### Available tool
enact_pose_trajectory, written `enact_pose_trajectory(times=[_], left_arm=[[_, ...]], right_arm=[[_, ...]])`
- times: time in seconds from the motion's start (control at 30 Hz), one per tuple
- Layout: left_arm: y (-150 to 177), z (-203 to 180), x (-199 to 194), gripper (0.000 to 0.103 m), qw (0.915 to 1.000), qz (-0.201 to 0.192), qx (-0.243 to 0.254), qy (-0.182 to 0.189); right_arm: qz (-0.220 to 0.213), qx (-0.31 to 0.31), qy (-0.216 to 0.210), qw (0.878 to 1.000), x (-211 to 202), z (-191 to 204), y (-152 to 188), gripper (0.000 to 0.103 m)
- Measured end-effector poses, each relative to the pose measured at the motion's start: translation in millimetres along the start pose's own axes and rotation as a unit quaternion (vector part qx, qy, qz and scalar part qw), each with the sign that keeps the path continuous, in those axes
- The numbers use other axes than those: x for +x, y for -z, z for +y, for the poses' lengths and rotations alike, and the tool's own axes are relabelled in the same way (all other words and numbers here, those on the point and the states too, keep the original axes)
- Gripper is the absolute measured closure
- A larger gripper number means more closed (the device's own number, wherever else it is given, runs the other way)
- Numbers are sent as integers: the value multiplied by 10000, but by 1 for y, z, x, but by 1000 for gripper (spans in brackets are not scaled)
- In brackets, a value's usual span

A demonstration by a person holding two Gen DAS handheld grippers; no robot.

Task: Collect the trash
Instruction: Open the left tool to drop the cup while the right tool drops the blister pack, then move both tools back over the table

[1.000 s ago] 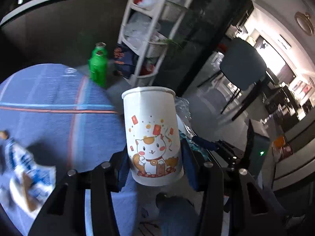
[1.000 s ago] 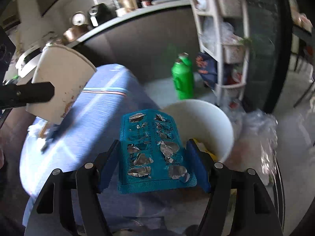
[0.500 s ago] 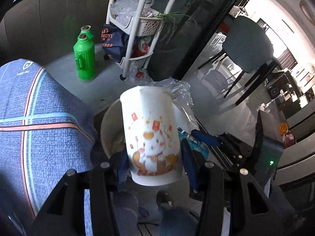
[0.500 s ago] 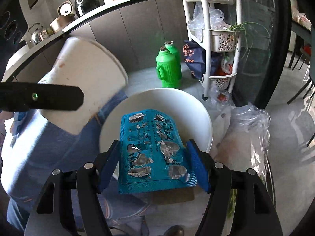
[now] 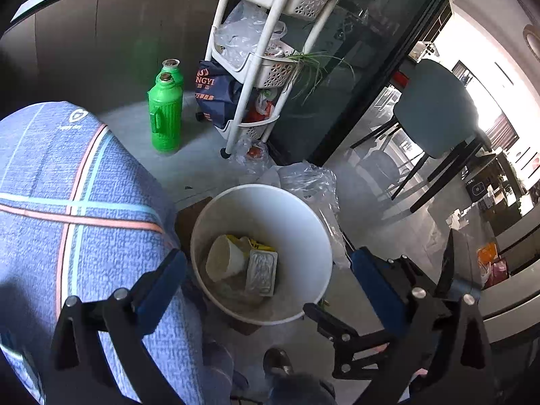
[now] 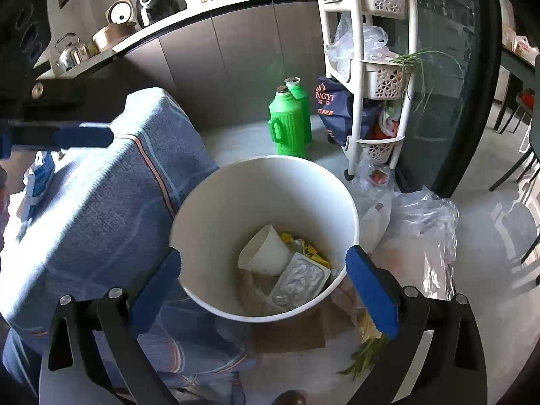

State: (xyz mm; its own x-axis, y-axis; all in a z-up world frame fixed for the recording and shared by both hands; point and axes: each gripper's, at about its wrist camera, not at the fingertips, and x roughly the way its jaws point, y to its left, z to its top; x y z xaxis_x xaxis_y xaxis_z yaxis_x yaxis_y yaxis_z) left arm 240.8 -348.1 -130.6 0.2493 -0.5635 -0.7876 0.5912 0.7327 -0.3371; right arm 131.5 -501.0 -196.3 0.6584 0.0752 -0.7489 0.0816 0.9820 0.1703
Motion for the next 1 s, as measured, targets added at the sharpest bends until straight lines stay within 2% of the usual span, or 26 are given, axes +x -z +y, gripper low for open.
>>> enact_pose_trajectory(times=[0.3,0.5,0.57,0.77,1.0], left_arm=[[10,1,-53,4,9991,-344,-143,-214],[27,3,-106,4,9959,-667,-212,-577],[36,3,-125,4,9933,-751,-169,-862],[66,18,-177,4,9855,-1001,-271,-1345],[106,58,-227,4,9761,-1208,-751,-1642]], right_arm=[[-248,-87,-53,9996,-42,32,-8,9],[-441,-374,-154,9982,-72,69,-12,9],[-478,-496,-201,9974,-81,84,-12,9],[-542,-784,-374,9947,-98,125,-13,9],[-462,-1102,-609,9910,-99,175,-14,9]])
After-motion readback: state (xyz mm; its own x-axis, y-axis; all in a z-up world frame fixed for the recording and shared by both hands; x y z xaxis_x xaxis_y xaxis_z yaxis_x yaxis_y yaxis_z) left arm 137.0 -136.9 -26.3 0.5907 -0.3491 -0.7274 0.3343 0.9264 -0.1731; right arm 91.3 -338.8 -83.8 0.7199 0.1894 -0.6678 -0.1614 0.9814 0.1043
